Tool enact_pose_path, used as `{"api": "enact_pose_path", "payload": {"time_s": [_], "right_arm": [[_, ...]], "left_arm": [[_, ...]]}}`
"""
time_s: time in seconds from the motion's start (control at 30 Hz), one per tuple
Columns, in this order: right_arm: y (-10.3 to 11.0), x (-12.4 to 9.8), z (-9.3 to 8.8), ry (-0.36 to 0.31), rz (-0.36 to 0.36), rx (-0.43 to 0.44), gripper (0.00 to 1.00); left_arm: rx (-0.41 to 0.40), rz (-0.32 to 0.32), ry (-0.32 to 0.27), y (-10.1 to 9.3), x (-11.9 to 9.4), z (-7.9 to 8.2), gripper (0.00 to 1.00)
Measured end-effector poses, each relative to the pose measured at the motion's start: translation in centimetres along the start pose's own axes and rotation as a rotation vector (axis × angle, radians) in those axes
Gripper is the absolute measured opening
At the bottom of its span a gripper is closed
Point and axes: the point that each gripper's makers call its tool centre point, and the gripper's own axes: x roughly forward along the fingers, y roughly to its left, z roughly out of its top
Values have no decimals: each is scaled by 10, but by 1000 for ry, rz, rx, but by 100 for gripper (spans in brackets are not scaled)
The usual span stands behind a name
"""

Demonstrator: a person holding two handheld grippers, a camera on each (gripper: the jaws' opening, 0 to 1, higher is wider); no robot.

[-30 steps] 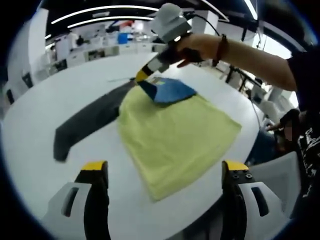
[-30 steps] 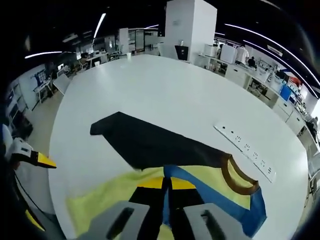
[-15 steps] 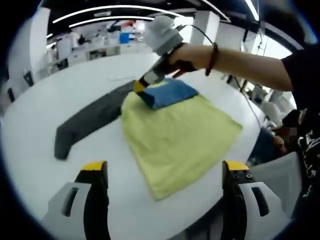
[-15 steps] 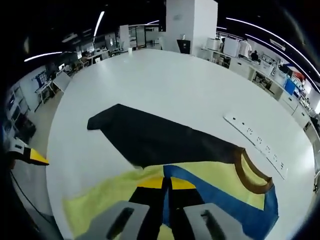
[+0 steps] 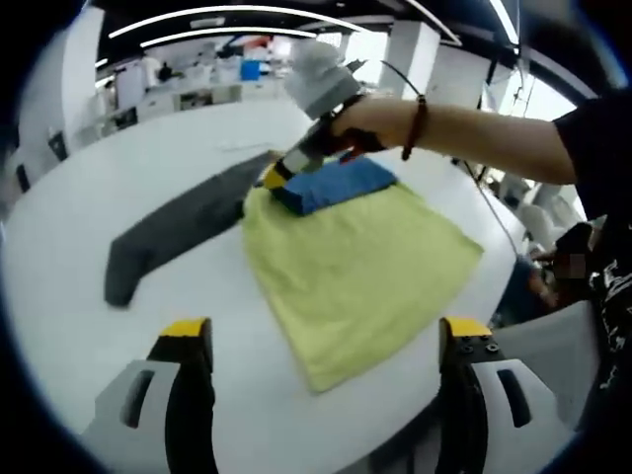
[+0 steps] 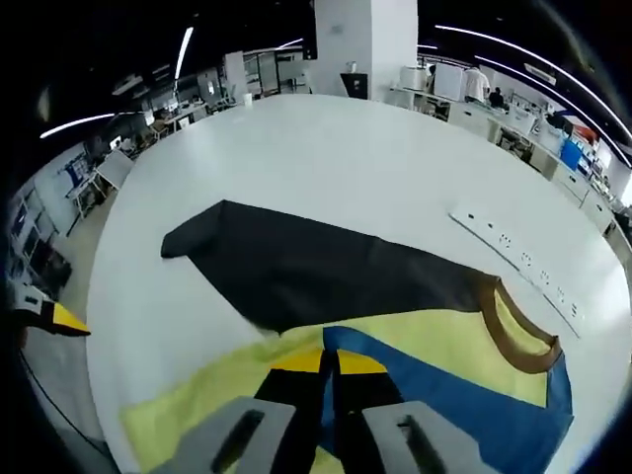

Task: Fold the garment on the visible template until the final outline fits inside the template.

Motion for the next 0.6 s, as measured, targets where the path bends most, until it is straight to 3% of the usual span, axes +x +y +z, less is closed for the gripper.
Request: {"api": "enact_pose_path", "payload": {"time_s": [0.6], "right_arm": [[3,13,-7,2,13,72,0]], "left_arm": [[-21,15,-2,9,-1,-4,91]]}}
